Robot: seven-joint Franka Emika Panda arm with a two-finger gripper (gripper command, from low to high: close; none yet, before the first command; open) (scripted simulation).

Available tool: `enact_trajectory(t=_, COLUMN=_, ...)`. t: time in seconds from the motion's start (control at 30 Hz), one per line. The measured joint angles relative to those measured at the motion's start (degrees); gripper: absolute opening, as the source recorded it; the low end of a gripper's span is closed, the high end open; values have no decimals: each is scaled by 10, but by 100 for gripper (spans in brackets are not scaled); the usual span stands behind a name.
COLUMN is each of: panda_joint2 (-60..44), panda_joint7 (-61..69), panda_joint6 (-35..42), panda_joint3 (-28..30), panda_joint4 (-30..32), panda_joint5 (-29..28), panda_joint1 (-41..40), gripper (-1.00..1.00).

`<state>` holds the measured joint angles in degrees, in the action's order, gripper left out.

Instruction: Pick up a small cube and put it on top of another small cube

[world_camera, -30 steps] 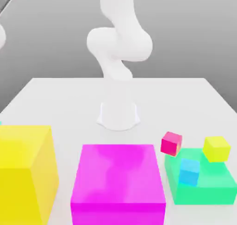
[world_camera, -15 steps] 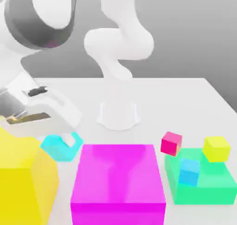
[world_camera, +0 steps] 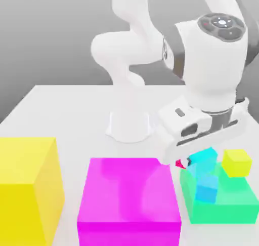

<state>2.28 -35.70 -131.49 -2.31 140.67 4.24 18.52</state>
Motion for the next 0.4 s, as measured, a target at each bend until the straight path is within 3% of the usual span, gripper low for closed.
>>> enact_trajectory(t=0.13, panda_joint2=36, panda_joint7=-38, panda_joint6=-66, panda_joint3=-17, panda_joint4=47, panda_joint5=-30, panda_joint1=20, gripper=-100)
enact_trajectory(t=0.27, panda_joint2=-20, panda_joint7=-57, panda_joint6=-155, panda_joint3=-15, panda_joint4=67, panda_joint5=-41, panda_joint1=24, gripper=-100)
enact_trajectory(t=0.3, panda_joint2=-34, panda_joint7=-59, panda_joint6=-173, panda_joint3=-16, panda_joint4=71, panda_joint5=-43, panda_joint1=23, gripper=100)
enact_trajectory(t=0.4, panda_joint2=-34, panda_joint7=-59, panda_joint6=-173, panda_joint3=-16, panda_joint4=71, panda_joint5=-43, panda_joint1=23, gripper=100)
